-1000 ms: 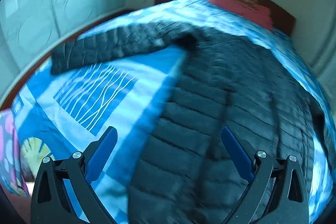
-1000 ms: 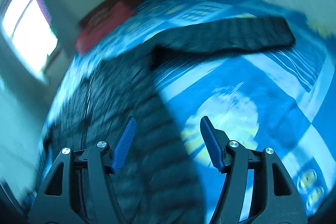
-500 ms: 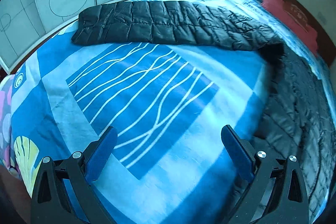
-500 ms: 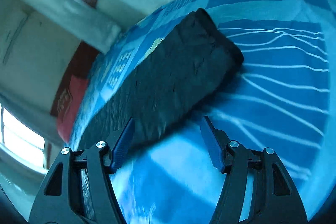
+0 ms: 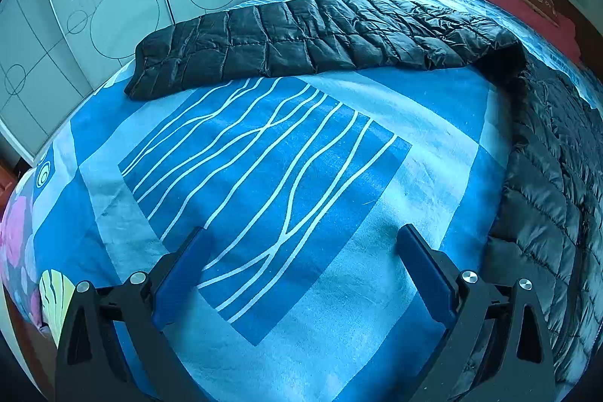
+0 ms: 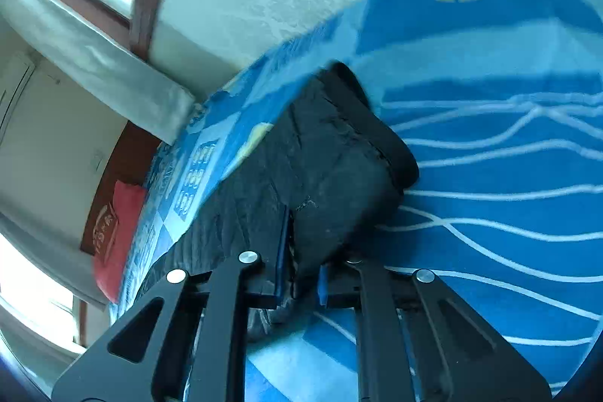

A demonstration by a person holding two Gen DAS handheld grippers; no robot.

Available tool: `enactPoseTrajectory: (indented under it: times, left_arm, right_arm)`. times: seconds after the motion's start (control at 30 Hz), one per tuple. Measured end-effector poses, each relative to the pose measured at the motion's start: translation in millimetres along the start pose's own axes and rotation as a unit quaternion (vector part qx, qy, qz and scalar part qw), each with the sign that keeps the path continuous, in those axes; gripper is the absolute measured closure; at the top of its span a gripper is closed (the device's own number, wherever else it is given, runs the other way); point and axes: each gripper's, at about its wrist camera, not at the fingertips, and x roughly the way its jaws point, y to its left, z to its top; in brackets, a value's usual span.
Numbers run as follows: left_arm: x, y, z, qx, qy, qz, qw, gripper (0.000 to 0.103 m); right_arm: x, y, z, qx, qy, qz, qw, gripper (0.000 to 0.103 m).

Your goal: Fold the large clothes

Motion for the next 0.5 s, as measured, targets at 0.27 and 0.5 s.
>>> enactPoseTrajectory:
  times: [0.27, 0.5]
  left_arm:
    - [0, 0, -4, -0.003, -0.013, -0.003, 0.9999, 0.004]
    - [-1, 4, -10, -0.008, -0.023, -0.009, 0.9997, 0.004]
  right_arm:
    - [-52, 144, -50, -0.197, -0.024, 0.092, 0.976, 0.094]
    - [-70, 270, -156, -0.329, 0.028, 0.180, 0.927, 0.094]
